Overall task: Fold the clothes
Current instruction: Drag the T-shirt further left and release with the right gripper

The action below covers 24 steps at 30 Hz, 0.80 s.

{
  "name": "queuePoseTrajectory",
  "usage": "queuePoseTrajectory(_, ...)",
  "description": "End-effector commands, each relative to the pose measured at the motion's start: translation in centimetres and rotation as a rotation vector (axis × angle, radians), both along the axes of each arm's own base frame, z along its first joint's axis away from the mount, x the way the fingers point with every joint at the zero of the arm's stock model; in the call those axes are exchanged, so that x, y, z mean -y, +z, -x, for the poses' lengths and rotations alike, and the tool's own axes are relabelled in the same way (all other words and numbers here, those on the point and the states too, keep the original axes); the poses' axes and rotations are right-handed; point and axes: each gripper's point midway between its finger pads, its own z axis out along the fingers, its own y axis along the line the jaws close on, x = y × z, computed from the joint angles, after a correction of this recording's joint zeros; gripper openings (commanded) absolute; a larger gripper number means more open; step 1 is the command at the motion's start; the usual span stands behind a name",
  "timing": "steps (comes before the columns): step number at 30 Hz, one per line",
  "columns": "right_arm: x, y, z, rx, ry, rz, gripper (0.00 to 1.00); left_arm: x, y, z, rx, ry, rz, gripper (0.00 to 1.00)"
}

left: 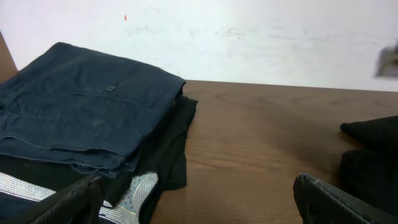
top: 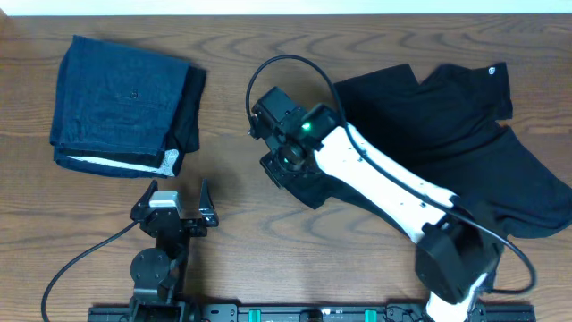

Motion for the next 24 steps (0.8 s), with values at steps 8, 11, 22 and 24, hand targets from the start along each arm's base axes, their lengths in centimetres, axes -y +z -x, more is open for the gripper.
queuePoseTrajectory(8, 0.0, -10.0, -2.8, -0.024, -0.151, 0.119, 0.01, -0.2, -1.7, 0.1, -0.049, 0.007, -0.022, 0.98)
queuePoseTrajectory(11, -1.4, -11.4, -2.0, -0.077, -0.130, 0.074, 0.01, -0.2, -1.7, 0.1, -0.049, 0.007, -0.022, 0.98)
queuePoseTrajectory(22, -8.7, -7.4, 6.4, -0.449, 0.288, -0.404, 0.09, -0.2, -1.7, 0.1, -0.049, 0.007, -0.022, 0.98)
queuePoseTrajectory(24, -8.2, -6.4, 6.0, -0.455, 0.283, -0.416, 0.13, -0.2, -1.7, 0.1, -0.049, 0.007, -0.022, 0.98)
